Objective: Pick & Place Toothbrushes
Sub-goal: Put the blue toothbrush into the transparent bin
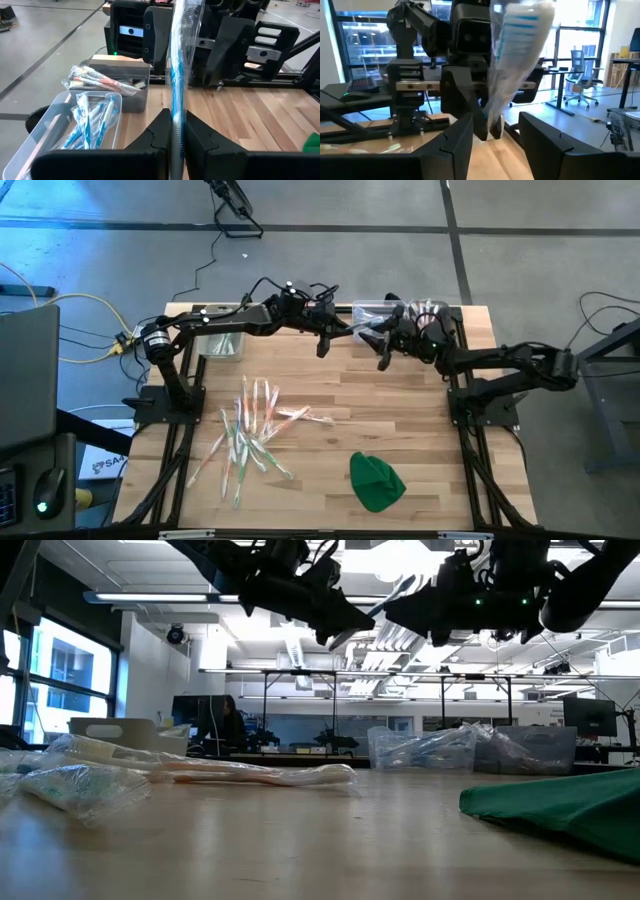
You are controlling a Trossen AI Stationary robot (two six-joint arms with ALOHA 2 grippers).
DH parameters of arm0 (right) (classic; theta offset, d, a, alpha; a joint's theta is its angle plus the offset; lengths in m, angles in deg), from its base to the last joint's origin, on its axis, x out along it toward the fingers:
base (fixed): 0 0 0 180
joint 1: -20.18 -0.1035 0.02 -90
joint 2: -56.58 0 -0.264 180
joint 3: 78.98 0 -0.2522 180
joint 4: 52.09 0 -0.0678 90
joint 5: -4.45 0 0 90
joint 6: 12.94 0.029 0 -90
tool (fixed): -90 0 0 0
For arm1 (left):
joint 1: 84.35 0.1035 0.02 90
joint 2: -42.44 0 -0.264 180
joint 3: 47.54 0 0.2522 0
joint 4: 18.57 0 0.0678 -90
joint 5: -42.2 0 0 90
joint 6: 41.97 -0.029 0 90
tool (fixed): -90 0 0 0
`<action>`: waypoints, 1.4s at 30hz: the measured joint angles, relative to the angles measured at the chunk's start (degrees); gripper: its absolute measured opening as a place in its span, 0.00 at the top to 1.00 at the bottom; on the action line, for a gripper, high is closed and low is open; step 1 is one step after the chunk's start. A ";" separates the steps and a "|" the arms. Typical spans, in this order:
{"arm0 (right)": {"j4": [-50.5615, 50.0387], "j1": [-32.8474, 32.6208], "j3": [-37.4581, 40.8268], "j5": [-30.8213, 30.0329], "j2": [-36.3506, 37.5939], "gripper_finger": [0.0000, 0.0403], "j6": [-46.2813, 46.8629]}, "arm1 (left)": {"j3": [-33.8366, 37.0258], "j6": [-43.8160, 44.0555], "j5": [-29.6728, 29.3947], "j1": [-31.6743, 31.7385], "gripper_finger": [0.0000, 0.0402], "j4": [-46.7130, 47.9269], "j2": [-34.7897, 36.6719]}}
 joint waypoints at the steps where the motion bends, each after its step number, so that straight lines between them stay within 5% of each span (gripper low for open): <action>1: 0.15 -0.03 0.00 -0.21 -0.01 0.62 0.01 | 0.00 0.01 0.00 0.00 0.95 0.00 0.00; 16: 5.66 -0.05 0.00 1.08 -0.01 0.63 -0.11 | 0.00 -0.07 -0.64 -1.49 0.95 -0.20 -0.59; 29: 5.34 -0.05 0.00 1.42 -0.01 0.96 -0.09 | 0.00 -0.16 -0.35 -1.40 0.95 -0.37 -0.59; 42: 5.33 -0.06 0.00 1.12 -0.01 0.98 1.22 | 0.00 0.84 -0.67 -1.38 0.88 -0.46 -0.59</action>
